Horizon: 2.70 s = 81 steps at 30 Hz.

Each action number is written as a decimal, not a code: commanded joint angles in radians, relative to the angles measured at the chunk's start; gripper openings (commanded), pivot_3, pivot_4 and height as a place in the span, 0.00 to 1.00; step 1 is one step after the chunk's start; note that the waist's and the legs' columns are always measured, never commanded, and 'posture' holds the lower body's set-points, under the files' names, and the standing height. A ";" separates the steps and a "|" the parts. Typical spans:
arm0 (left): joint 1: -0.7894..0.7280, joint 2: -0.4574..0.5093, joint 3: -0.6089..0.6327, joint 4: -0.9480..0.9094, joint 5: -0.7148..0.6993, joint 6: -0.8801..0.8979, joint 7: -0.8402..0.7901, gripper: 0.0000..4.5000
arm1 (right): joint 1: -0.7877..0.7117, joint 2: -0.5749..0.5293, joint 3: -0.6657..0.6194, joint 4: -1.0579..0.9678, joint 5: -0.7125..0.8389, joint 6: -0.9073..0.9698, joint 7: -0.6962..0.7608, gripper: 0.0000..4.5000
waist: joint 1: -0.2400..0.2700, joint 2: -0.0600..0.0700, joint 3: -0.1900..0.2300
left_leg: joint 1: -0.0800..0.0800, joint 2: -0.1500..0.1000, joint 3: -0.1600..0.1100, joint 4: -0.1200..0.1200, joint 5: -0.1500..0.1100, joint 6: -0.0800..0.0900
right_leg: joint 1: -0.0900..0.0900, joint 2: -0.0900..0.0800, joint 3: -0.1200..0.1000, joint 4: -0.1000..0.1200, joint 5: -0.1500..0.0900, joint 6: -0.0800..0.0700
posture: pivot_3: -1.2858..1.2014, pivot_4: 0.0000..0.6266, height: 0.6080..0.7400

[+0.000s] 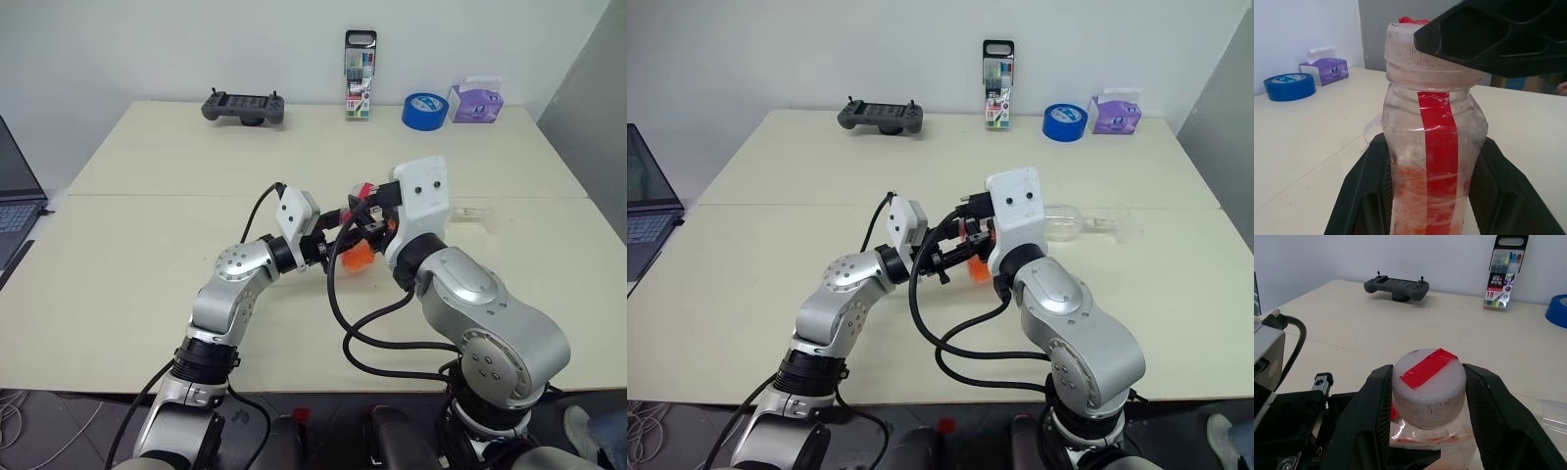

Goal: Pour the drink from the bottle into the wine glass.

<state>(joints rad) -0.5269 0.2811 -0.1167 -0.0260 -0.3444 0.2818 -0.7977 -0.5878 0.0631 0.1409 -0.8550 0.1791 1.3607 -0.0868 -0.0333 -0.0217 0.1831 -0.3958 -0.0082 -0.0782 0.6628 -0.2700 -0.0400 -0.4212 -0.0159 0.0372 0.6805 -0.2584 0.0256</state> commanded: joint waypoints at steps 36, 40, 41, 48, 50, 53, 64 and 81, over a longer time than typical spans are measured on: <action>0.005 0.055 0.018 -0.154 -0.036 0.076 0.016 0.37 | -0.125 -0.570 -0.135 0.498 0.332 -0.605 0.908 1.00 | 0.004 0.001 0.001 | 0.001 0.000 0.002 0.001 0.000 0.001 | 0.001 0.001 0.001 0.000 0.000 0.000 | 0.52 0.24 1.00; 0.002 0.084 0.002 -0.146 -0.007 0.049 -0.001 0.37 | -0.092 -0.510 -0.137 0.337 0.323 -0.479 0.698 1.00 | 0.003 0.001 0.001 | 0.001 0.001 0.000 0.000 0.000 0.001 | 0.001 0.001 0.001 0.000 0.000 0.000 | 0.52 0.24 1.00; 0.002 0.087 0.000 -0.142 0.002 0.037 -0.003 0.37 | -0.084 -0.497 -0.137 0.308 0.324 -0.445 0.658 1.00 | 0.003 0.001 0.001 | 0.001 0.002 -0.001 0.000 0.000 0.001 | 0.001 0.001 0.000 0.000 0.000 0.000 | 0.52 0.24 1.00; 0.011 0.071 -0.006 -0.133 0.014 0.006 -0.005 0.37 | -0.044 -0.309 -0.092 0.099 0.236 -0.221 0.277 1.00 | 0.003 0.001 0.001 | 0.000 0.001 0.000 0.001 0.000 0.000 | 0.001 0.000 0.002 0.000 0.000 0.000 | 0.52 0.24 1.00; 0.017 0.065 -0.009 -0.134 0.016 0.003 -0.005 0.37 | -0.045 -0.279 -0.063 0.085 0.211 -0.200 0.225 1.00 | 0.003 0.001 0.001 | 0.000 0.000 0.000 0.001 0.000 0.000 | 0.001 0.000 0.001 0.000 0.000 0.000 | 0.52 0.24 1.00; 0.017 0.059 -0.011 -0.126 0.020 -0.003 -0.007 0.37 | -0.050 -0.248 -0.033 0.087 0.164 -0.191 0.161 1.00 | 0.002 0.001 0.001 | 0.000 0.000 0.000 0.001 0.000 0.000 | 0.001 0.000 0.001 0.000 0.000 0.000 | 0.52 0.24 1.00; 0.015 0.039 -0.013 -0.082 0.037 -0.038 -0.005 0.37 | -0.114 -0.154 -0.043 0.190 0.082 -0.223 0.079 1.00 | 0.001 0.001 0.001 | 0.001 0.000 0.001 0.000 0.000 0.000 | 0.001 0.001 0.001 0.000 0.000 0.000 | 0.52 0.24 1.00; 0.011 0.044 -0.001 -0.055 0.024 -0.045 -0.009 0.37 | -0.005 -0.280 -0.138 0.028 0.201 -0.172 0.235 1.00 | -0.001 0.001 0.001 | 0.001 0.001 0.001 0.000 0.000 0.000 | 0.001 0.002 0.000 0.000 0.000 0.000 | 0.52 0.24 1.00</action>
<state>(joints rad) -0.5028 0.3274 -0.1421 -0.0624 -0.3069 0.2703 -0.8029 -0.5784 -0.2180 0.0379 -0.7872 0.3664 1.2113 0.1374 -0.0340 -0.0209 0.1841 -0.3947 -0.0072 -0.0776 0.6632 -0.2701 -0.0395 -0.4203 -0.0126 0.0374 0.6808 -0.2584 0.0257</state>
